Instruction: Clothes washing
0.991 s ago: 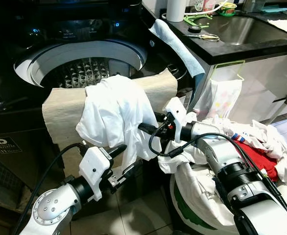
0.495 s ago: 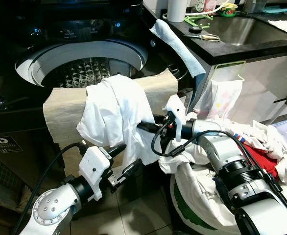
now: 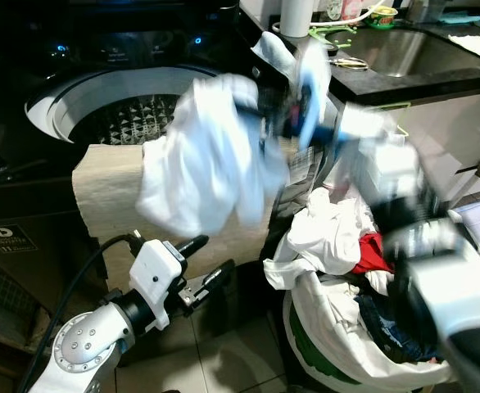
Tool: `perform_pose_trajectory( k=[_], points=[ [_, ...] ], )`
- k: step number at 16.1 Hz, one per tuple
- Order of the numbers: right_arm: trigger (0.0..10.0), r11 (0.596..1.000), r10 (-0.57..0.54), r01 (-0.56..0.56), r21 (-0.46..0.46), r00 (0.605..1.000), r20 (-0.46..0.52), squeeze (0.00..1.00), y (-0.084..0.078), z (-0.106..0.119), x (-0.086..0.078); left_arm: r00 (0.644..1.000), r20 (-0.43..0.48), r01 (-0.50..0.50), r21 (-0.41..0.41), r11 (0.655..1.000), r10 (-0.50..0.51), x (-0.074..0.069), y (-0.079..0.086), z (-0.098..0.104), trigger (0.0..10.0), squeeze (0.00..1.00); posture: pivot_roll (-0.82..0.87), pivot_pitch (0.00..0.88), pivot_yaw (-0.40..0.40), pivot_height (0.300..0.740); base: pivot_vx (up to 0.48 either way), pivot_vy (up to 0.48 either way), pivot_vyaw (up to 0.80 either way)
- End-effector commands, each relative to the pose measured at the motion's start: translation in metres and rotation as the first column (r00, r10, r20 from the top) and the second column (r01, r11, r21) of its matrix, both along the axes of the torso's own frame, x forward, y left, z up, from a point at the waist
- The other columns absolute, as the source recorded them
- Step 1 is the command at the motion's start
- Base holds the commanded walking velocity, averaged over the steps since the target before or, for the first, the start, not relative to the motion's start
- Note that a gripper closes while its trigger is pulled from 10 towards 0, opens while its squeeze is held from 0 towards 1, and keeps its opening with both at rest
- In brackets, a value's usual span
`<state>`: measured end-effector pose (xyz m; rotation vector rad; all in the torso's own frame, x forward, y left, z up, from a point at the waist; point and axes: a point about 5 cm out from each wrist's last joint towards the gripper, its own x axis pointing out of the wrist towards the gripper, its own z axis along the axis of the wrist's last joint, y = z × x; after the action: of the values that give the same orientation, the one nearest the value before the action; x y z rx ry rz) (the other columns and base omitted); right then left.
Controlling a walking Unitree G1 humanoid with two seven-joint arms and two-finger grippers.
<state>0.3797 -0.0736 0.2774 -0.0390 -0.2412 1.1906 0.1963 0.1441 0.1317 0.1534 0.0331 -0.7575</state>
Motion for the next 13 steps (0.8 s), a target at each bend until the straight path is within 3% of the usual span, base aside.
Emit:
perform_pose_trajectory(
  k=[1,3,4,5,6,7,8,9,12,13],
  points=[
    [0.0,0.999,-0.025,0.025,0.027,1.000,0.007,0.00,-0.004,0.005,0.003,1.000,0.014,-0.003,0.001,1.000,0.003,0.001,0.000,0.005,10.0,0.00,0.02,0.000,-0.042,0.719,0.000,0.000,0.00],
    [0.0,0.973,-0.229,0.227,0.048,0.973,0.043,0.00,-0.004,0.035,0.021,1.000,0.018,-0.013,0.004,1.000,0.013,-0.001,0.001,0.005,10.0,0.00,0.02,0.000,-0.047,0.719,0.000,0.000,0.00],
    [0.0,0.916,-0.399,0.396,0.064,0.916,0.036,0.00,-0.012,0.042,0.031,1.000,0.018,-0.017,0.007,1.000,0.017,-0.002,0.001,0.005,10.0,0.00,0.02,0.000,-0.048,0.719,0.000,0.000,0.00],
    [8.9,0.794,-0.602,0.600,0.098,0.798,-0.007,0.00,-0.027,0.048,0.040,1.000,0.017,-0.021,0.008,1.000,0.021,-0.003,0.001,0.004,10.0,0.00,0.03,0.000,-0.047,0.719,0.000,0.000,0.00],
    [10.0,0.739,-0.664,0.664,0.113,0.746,-0.041,0.00,-0.034,0.050,0.043,1.000,0.017,-0.022,0.008,1.000,0.022,-0.003,0.001,0.005,10.0,0.00,0.03,0.000,-0.048,0.719,0.000,0.000,0.00],
    [10.0,0.709,-0.689,0.696,0.113,0.718,-0.103,0.00,-0.040,0.047,0.045,1.000,0.018,-0.023,0.008,1.000,0.023,-0.002,0.001,0.005,10.0,0.00,0.03,0.000,-0.048,0.719,0.000,0.000,0.00],
    [10.0,0.718,-0.681,0.691,0.078,0.721,-0.127,0.40,-0.040,0.040,0.046,1.000,0.019,-0.025,0.008,1.000,0.024,-0.002,0.001,0.006,10.0,0.00,0.03,0.000,-0.048,0.719,0.000,0.000,0.00],
    [10.0,0.720,-0.682,0.692,0.050,0.719,-0.133,1.00,-0.040,0.036,0.047,0.999,0.020,-0.026,0.009,1.000,0.026,-0.002,0.001,0.006,10.0,0.00,0.03,0.004,-0.048,0.719,0.000,0.000,0.00],
    [10.0,0.718,-0.689,0.696,0.017,0.714,-0.127,1.00,-0.039,0.033,0.047,0.999,0.018,-0.031,0.012,0.999,0.031,-0.003,0.002,0.006,10.0,0.00,0.03,0.008,-0.047,0.719,0.000,0.000,0.00],
    [10.0,0.705,-0.707,0.707,-0.050,0.696,-0.126,1.00,-0.039,0.026,0.048,0.999,0.014,-0.033,0.015,0.999,0.033,-0.004,0.003,0.005,10.0,0.00,0.03,0.008,-0.046,0.719,0.000,0.000,0.00]
  ],
)
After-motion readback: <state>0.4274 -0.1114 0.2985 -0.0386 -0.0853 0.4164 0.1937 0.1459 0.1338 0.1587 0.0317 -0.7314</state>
